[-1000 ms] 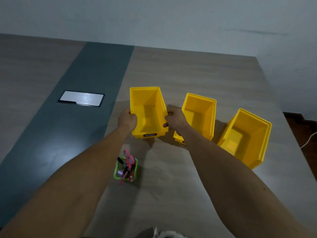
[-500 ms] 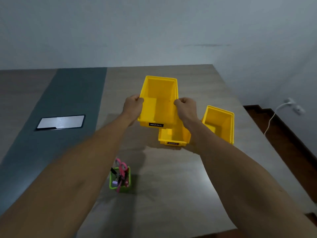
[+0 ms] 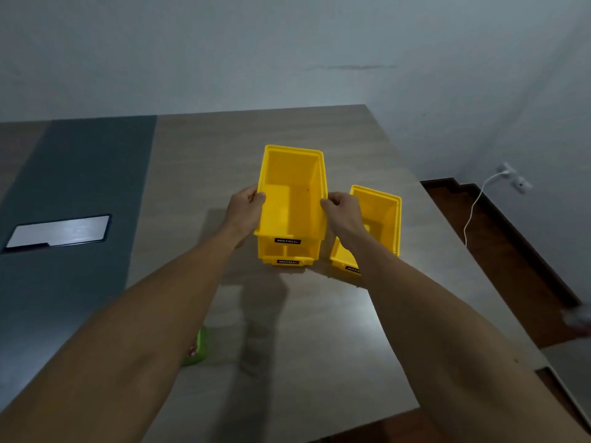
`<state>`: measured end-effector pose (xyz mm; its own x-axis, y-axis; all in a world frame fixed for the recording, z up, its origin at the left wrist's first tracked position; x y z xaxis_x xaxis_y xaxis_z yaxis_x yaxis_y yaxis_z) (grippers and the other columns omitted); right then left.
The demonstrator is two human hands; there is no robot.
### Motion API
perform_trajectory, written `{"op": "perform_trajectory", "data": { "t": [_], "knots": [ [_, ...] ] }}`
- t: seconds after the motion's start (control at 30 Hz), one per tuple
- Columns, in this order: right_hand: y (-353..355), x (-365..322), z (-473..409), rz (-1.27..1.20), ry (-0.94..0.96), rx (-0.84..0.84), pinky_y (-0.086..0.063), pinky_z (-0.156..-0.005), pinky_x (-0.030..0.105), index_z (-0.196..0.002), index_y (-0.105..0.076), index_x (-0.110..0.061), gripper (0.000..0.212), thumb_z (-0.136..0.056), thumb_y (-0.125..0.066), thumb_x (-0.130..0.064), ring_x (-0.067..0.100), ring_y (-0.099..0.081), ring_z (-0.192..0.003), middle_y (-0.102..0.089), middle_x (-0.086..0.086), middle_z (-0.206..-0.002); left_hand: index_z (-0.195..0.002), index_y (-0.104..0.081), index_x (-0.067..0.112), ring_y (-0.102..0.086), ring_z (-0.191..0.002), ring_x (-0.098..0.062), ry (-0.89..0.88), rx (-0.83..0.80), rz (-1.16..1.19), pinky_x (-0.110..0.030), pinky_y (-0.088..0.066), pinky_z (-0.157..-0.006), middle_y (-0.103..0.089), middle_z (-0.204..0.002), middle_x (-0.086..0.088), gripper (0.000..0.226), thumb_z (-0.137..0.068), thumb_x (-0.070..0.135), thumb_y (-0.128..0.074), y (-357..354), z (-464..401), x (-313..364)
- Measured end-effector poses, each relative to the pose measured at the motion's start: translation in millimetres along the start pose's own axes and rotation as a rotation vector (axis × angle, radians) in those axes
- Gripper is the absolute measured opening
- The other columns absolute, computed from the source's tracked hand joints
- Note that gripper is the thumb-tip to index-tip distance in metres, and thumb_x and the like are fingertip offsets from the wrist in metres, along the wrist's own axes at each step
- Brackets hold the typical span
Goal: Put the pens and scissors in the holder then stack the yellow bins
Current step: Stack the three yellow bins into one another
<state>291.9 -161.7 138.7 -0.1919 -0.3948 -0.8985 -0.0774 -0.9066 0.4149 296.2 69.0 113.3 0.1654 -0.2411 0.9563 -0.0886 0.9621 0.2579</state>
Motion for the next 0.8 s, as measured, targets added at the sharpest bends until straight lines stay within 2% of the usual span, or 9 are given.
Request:
{"op": "perform_trajectory", "data": {
  "t": [0.07,0.13,0.27,0.37,0.43,0.53,0.67,0.73,0.8],
  "knots": [
    [5,-2,2,-0.014,-0.009,0.035,-0.056,-0.092,0.058,-0.102,-0.074,-0.007,0.021,-0.102,-0.054,-0.014,0.041,-0.068,-0.104,-0.073,0.016,-0.099,-0.128,-0.065,0.023,-0.066,-0.110,-0.026,-0.013,-0.013,-0.003,-0.050,-0.053,-0.099,-0.069,-0.116,0.001,0.031,-0.103,0.026,-0.047,-2,2,2],
    [9,-4,2,-0.028,-0.009,0.054,-0.056,-0.091,0.055,-0.100,-0.073,-0.013,0.019,-0.101,-0.054,-0.014,0.039,-0.067,-0.105,-0.072,0.014,-0.098,-0.127,-0.066,0.023,-0.066,-0.110,-0.025,-0.014,-0.014,-0.011,-0.051,-0.054,-0.099,-0.070,-0.114,0.002,0.030,-0.104,0.026,-0.047,-4,3,3],
    [8,-6,2,-0.024,-0.006,0.026,-0.053,-0.096,0.062,-0.113,-0.073,0.001,0.026,-0.102,-0.054,-0.014,0.044,-0.066,-0.109,-0.072,0.025,-0.116,-0.133,-0.063,0.019,-0.065,-0.111,-0.026,-0.003,-0.006,-0.026,-0.049,-0.054,-0.099,-0.068,-0.115,0.001,0.033,-0.105,0.025,-0.046,-5,4,2],
    [6,-4,0,-0.024,-0.014,0.021,-0.052,-0.095,0.064,-0.113,-0.071,0.004,0.027,-0.102,-0.055,-0.015,0.046,-0.065,-0.108,-0.071,0.027,-0.115,-0.132,-0.064,0.019,-0.066,-0.108,-0.024,-0.012,0.009,-0.034,-0.047,-0.054,-0.096,-0.069,-0.113,0.003,0.034,-0.104,0.026,-0.047,-3,4,1],
    [4,-3,0,-0.032,-0.033,0.007,-0.055,-0.096,0.059,-0.117,-0.071,-0.002,0.027,-0.103,-0.055,-0.018,0.039,-0.068,-0.103,-0.072,0.019,-0.108,-0.134,-0.062,0.018,-0.065,-0.106,-0.023,0.005,0.013,-0.012,-0.045,-0.054,-0.094,-0.068,-0.114,0.002,0.035,-0.104,0.026,-0.048,-2,3,1],
    [1,2,2,-0.038,-0.057,-0.016,-0.055,-0.094,0.049,-0.126,-0.068,-0.006,0.034,-0.105,-0.053,-0.027,0.027,-0.065,-0.103,-0.066,0.005,-0.105,-0.134,-0.060,0.018,-0.064,-0.109,-0.023,0.113,-0.005,0.056,-0.046,-0.054,-0.097,-0.066,-0.128,-0.005,0.036,-0.102,0.033,-0.051,-2,3,-8],
    [-10,32,7,-0.175,-0.260,-0.126,-0.051,-0.098,0.047,-0.144,-0.053,-0.015,0.059,-0.101,-0.047,-0.055,0.028,-0.060,-0.117,-0.062,0.007,-0.136,-0.128,-0.053,0.032,-0.054,-0.119,-0.025,0.404,-0.131,0.225,-0.048,-0.040,-0.103,-0.059,-0.133,-0.002,0.044,-0.094,0.060,-0.051,-15,16,-31],
    [-24,46,7,-0.322,-0.356,-0.219,-0.050,-0.100,0.048,-0.146,-0.048,-0.027,0.058,-0.100,-0.044,-0.062,0.026,-0.061,-0.114,-0.061,0.005,-0.140,-0.129,-0.052,0.033,-0.060,-0.110,-0.025,0.465,-0.185,0.364,-0.041,-0.046,-0.086,-0.064,-0.120,-0.003,0.047,-0.093,0.063,-0.049,-26,22,-37],
    [-38,53,6,-0.480,-0.414,-0.291,-0.054,-0.092,0.048,-0.136,-0.048,-0.035,0.045,-0.100,-0.043,-0.062,0.024,-0.065,-0.106,-0.066,0.003,-0.131,-0.131,-0.054,0.034,-0.066,-0.102,-0.026,0.482,-0.216,0.457,-0.037,-0.050,-0.075,-0.069,-0.115,-0.004,0.050,-0.093,0.065,-0.047,-34,25,-41]
  ]
}}
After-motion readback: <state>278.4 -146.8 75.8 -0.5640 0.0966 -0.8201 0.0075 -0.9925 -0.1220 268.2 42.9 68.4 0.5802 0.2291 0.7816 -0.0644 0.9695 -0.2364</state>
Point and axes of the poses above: each hand's wrist, its own z-axis away from the middle knuckle, its own y-axis out of the back of the hand, x = y × z, the point moved 8 cm from there along -z, towards the middle knuckle
